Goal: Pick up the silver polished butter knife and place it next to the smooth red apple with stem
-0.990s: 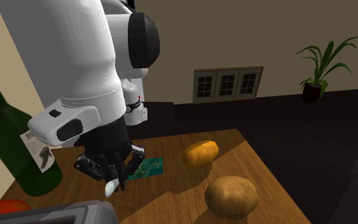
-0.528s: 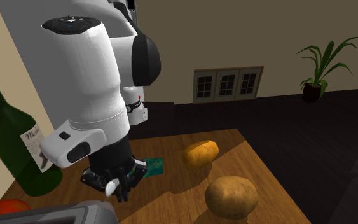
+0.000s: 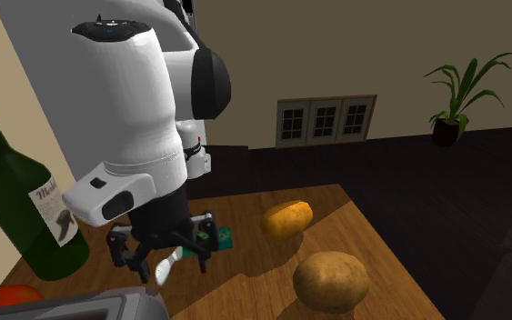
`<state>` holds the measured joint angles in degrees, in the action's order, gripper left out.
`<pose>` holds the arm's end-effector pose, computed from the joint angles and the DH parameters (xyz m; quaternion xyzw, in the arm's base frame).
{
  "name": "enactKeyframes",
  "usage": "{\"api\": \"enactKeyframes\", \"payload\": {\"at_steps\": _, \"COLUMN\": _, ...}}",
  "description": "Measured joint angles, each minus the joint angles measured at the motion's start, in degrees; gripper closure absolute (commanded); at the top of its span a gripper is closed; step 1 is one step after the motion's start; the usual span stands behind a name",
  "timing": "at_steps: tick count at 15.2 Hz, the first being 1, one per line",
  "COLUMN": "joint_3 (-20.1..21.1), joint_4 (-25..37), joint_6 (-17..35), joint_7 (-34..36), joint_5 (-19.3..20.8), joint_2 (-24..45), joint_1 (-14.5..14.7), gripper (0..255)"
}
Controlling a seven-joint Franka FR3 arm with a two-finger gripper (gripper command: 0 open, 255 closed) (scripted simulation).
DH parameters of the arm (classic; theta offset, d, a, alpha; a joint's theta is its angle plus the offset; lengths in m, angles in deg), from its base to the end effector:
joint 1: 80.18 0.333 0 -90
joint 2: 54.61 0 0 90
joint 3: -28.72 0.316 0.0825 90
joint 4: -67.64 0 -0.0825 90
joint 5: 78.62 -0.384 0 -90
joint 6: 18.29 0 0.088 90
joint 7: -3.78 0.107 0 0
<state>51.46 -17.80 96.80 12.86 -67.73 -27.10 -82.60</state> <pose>0.6691 0.1888 0.4179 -0.9931 -0.1113 -0.0363 0.0110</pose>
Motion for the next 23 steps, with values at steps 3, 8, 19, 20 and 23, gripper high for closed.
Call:
{"api": "enactKeyframes", "payload": {"at_steps": 3, "joint_3": 0.85, "joint_4": -5.57, "joint_6": 1.79, "joint_7": -0.90, "joint_5": -1.09, "joint_2": -7.06, "joint_1": -1.52, "gripper": 0}}
{"api": "enactKeyframes", "payload": {"at_steps": 8, "joint_3": 1.12, "joint_4": -9.20, "joint_6": 4.19, "joint_7": -1.44, "joint_5": -1.41, "joint_2": -10.61, "joint_1": -2.23, "gripper": 0}}
{"api": "enactKeyframes", "payload": {"at_steps": 19, "joint_3": 0.76, "joint_4": -10.92, "joint_6": 7.60, "joint_7": -0.80, "joint_5": -0.39, "joint_2": -8.82, "joint_1": -1.97, "gripper": 0}}
{"api": "enactKeyframes", "payload": {"at_steps": 20, "joint_3": 0.76, "joint_4": -10.92, "joint_6": 7.60, "joint_7": -0.80, "joint_5": -0.39, "joint_2": -8.82, "joint_1": -1.97, "gripper": 255}}
{"api": "enactKeyframes", "payload": {"at_steps": 23, "joint_3": 0.76, "joint_4": -10.92, "joint_6": 7.60, "joint_7": -0.80, "joint_5": -0.39, "joint_2": -8.82, "joint_1": -1.97, "gripper": 255}}
